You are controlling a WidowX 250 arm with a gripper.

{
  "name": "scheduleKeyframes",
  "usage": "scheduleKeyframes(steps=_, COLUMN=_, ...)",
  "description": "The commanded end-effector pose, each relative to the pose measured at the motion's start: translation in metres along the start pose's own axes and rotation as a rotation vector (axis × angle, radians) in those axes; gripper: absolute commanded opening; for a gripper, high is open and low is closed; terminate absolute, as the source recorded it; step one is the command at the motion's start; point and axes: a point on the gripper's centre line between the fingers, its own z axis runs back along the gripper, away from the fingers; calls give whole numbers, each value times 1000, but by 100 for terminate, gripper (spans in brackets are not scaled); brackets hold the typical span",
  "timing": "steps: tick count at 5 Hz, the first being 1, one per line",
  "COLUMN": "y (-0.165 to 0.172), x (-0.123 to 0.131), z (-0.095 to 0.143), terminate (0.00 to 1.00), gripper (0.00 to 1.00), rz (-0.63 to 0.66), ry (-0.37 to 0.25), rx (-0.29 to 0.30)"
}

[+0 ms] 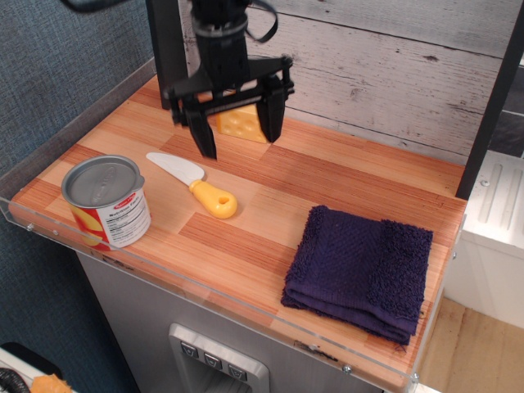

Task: Pick up the knife and place it behind the can

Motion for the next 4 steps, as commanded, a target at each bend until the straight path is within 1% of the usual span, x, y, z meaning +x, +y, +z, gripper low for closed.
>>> scheduleKeyframes(steps=1, y=1, x=33, z=35, terminate=0, gripper=100, rz=-400, ry=-55, rx=-34)
scheduleKeyframes(steps=2, y=0, x=49, z=35, terminate=0, gripper=100, rz=-650, ry=-51, rx=-50)
scheduleKeyframes(steps=3, y=-2, x=63, z=34, terminate=0, gripper=100, rz=-766, ry=-52, rx=-92)
scheduleKeyframes(steps=4, y=-2, x=63, z=34, terminate=0, gripper=100, rz=-766, ry=-52, rx=-92)
